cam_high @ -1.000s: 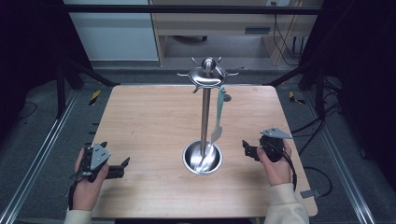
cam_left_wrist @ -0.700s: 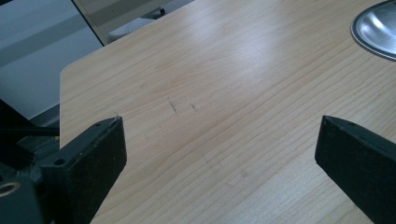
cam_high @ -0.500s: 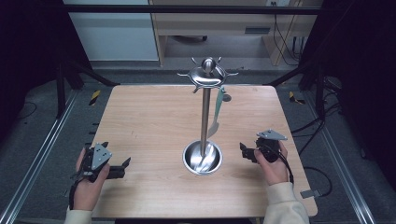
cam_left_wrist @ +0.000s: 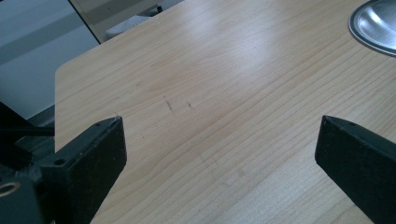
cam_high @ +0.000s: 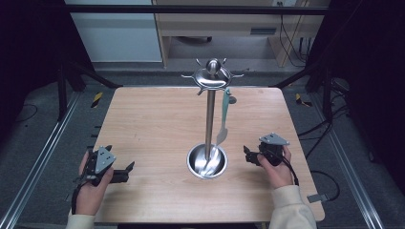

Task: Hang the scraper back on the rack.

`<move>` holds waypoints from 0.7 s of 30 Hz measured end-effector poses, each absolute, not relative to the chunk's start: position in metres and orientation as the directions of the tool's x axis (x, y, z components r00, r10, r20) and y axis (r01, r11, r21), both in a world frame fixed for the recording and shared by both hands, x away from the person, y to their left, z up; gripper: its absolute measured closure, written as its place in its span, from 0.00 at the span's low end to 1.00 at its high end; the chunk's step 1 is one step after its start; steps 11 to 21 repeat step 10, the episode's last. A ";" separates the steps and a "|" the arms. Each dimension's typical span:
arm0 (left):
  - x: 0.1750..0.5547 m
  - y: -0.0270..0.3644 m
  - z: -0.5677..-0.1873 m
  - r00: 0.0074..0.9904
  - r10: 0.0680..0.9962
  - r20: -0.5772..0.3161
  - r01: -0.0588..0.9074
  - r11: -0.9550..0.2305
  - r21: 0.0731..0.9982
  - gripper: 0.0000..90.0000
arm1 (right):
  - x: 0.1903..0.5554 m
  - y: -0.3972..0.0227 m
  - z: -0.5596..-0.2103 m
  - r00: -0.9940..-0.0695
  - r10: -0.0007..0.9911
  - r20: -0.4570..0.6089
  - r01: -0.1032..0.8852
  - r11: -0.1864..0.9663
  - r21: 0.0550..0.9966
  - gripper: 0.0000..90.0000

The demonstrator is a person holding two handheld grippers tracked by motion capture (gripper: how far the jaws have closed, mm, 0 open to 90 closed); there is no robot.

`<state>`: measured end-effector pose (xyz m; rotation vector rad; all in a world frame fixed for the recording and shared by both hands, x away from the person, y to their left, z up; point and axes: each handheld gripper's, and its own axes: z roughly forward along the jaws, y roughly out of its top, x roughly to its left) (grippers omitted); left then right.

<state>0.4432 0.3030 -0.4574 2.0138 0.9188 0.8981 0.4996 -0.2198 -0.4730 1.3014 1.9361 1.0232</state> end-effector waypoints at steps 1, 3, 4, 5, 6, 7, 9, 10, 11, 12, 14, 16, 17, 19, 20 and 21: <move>0.443 0.303 -0.457 0.499 0.818 0.285 0.304 -0.474 0.827 0.02 | 0.500 -0.219 -0.474 -0.352 0.934 -0.052 0.487 0.231 0.842 0.15; 0.443 0.303 -0.458 0.500 0.817 0.287 0.305 -0.476 0.825 0.02 | 0.501 -0.218 -0.475 -0.356 0.933 -0.047 0.491 0.230 0.841 0.15; 0.443 0.303 -0.458 0.500 0.817 0.286 0.306 -0.476 0.824 0.02 | 0.501 -0.218 -0.475 -0.359 0.932 -0.047 0.489 0.230 0.842 0.15; 0.443 0.302 -0.458 0.502 0.817 0.283 0.307 -0.475 0.825 0.02 | 0.501 -0.217 -0.475 -0.357 0.933 -0.046 0.490 0.229 0.841 0.15; 0.443 0.303 -0.458 0.503 0.816 0.285 0.308 -0.477 0.823 0.02 | 0.501 -0.218 -0.475 -0.357 0.933 -0.047 0.493 0.231 0.839 0.15; 0.443 0.302 -0.458 0.502 0.817 0.283 0.307 -0.474 0.825 0.02 | 0.501 -0.218 -0.475 -0.354 0.934 -0.043 0.497 0.226 0.838 0.15; 0.444 0.302 -0.458 0.503 0.816 0.284 0.306 -0.475 0.825 0.02 | 0.502 -0.219 -0.475 -0.351 0.936 -0.039 0.501 0.222 0.837 0.15; 0.444 0.302 -0.458 0.504 0.816 0.284 0.306 -0.476 0.824 0.02 | 0.502 -0.220 -0.475 -0.346 0.938 -0.035 0.504 0.217 0.836 0.14; 0.444 0.302 -0.458 0.504 0.816 0.284 0.306 -0.476 0.824 0.02 | 0.502 -0.220 -0.475 -0.346 0.938 -0.035 0.504 0.217 0.836 0.14; 0.444 0.302 -0.458 0.504 0.816 0.284 0.306 -0.476 0.824 0.02 | 0.502 -0.220 -0.475 -0.346 0.938 -0.035 0.504 0.217 0.836 0.14; 0.444 0.302 -0.458 0.504 0.816 0.284 0.306 -0.476 0.824 0.02 | 0.502 -0.220 -0.475 -0.346 0.938 -0.035 0.504 0.217 0.836 0.14; 0.444 0.302 -0.458 0.504 0.816 0.284 0.306 -0.476 0.824 0.02 | 0.502 -0.220 -0.475 -0.346 0.938 -0.035 0.504 0.217 0.836 0.14; 0.444 0.302 -0.458 0.504 0.816 0.284 0.306 -0.476 0.824 0.02 | 0.502 -0.220 -0.475 -0.346 0.938 -0.035 0.504 0.217 0.836 0.14; 0.444 0.302 -0.458 0.504 0.816 0.284 0.306 -0.476 0.824 0.02 | 0.502 -0.220 -0.475 -0.346 0.938 -0.035 0.504 0.217 0.836 0.14; 0.444 0.302 -0.458 0.504 0.816 0.284 0.306 -0.476 0.824 0.02 | 0.502 -0.220 -0.475 -0.346 0.938 -0.035 0.504 0.217 0.836 0.14; 0.444 0.302 -0.458 0.504 0.816 0.284 0.306 -0.476 0.824 0.02 | 0.502 -0.220 -0.475 -0.346 0.938 -0.035 0.504 0.217 0.836 0.14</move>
